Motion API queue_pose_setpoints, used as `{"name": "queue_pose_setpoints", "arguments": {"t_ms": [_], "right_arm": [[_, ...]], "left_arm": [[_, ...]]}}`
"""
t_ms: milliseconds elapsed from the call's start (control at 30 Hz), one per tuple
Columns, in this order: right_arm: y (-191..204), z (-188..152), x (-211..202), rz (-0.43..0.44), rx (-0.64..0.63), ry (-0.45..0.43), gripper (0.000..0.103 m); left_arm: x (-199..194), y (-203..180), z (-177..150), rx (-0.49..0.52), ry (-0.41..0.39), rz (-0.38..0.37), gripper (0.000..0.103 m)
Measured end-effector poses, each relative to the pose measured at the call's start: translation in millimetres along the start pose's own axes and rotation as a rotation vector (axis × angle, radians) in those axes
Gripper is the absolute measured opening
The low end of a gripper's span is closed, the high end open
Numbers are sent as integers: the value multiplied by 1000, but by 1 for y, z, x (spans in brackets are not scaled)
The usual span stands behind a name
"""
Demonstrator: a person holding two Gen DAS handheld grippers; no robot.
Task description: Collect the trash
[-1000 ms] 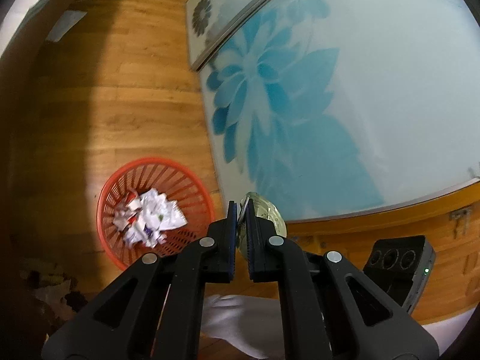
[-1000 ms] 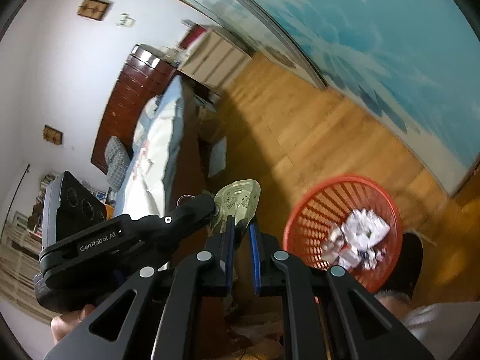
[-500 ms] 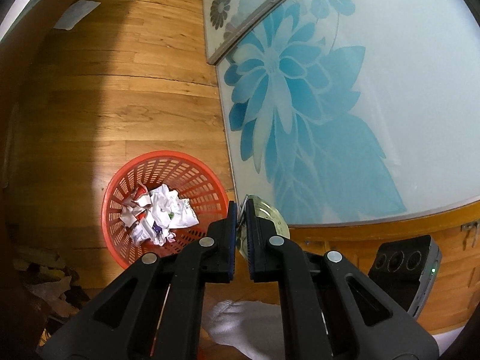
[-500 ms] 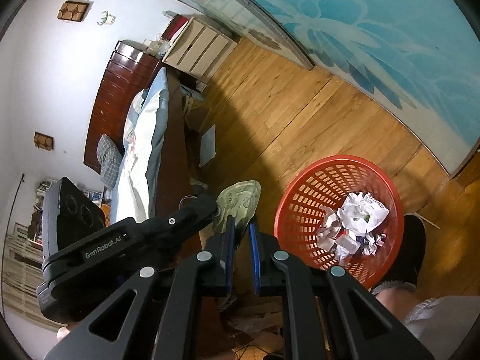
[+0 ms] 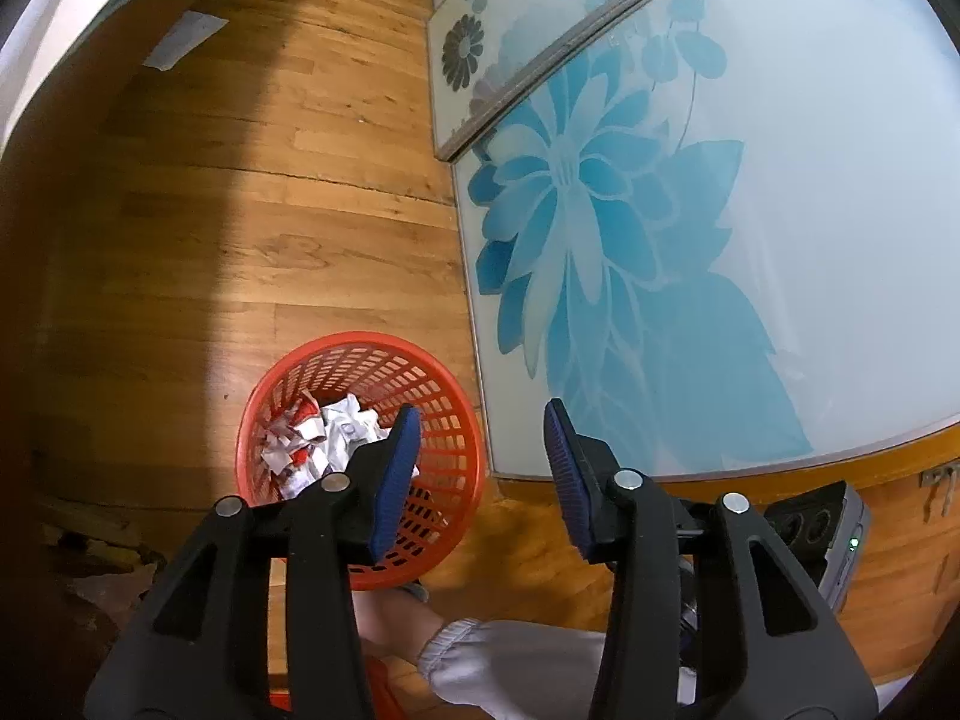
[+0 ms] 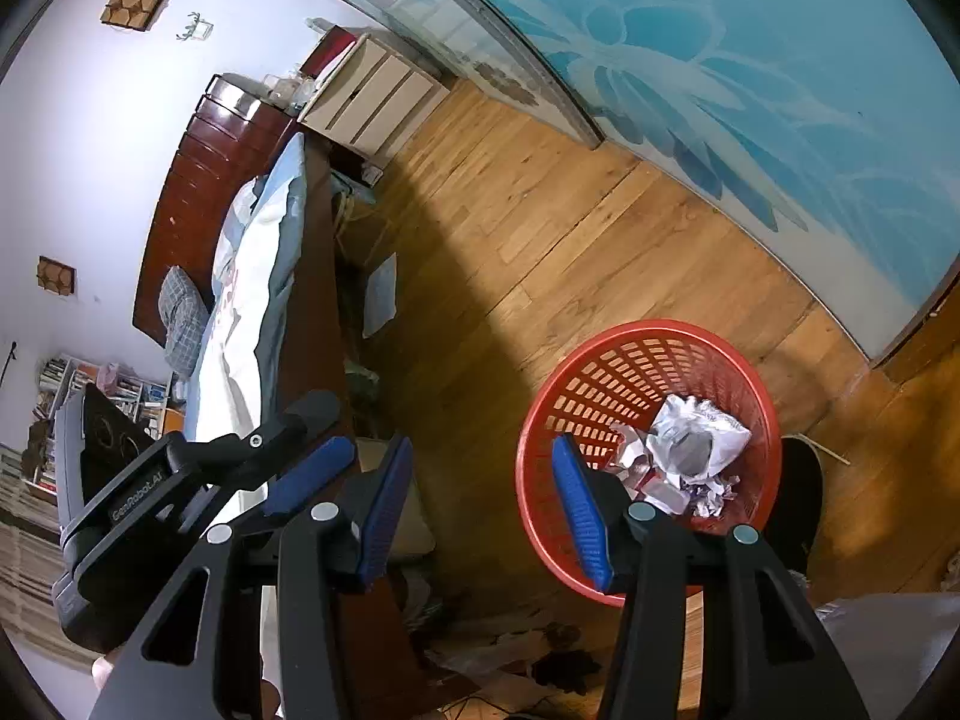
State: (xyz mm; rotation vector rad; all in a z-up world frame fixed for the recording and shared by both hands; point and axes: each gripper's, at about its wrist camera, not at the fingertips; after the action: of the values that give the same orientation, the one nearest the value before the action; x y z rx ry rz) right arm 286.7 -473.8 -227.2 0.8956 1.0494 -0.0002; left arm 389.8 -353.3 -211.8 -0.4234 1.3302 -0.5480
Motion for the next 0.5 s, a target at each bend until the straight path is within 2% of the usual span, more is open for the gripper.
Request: {"name": "queue_pose_setpoints", "arguments": {"t_ms": [233,367,500], "right_arm": [[22,-1,-5,3,-47,-20,50],[44,-6,-12,3,-103,-35,50],[74,-21,-19,1,-185,-45,50]], "left_arm": [[-36,7,-3,10,-54,10,45],[-80,18,-8,23,-122,25,45],[-141,35,-20,36,-217,56,45]]}}
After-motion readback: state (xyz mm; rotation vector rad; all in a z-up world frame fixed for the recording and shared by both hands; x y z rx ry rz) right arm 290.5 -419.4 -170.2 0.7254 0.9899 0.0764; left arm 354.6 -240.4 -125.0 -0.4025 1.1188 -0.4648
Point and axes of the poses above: each gripper's, at about its wrist camera, not at the fingertips, and x roughly the way its jaws point, y to its left, z to its top, and after that the axes turned 6 degrees about y, right-handed
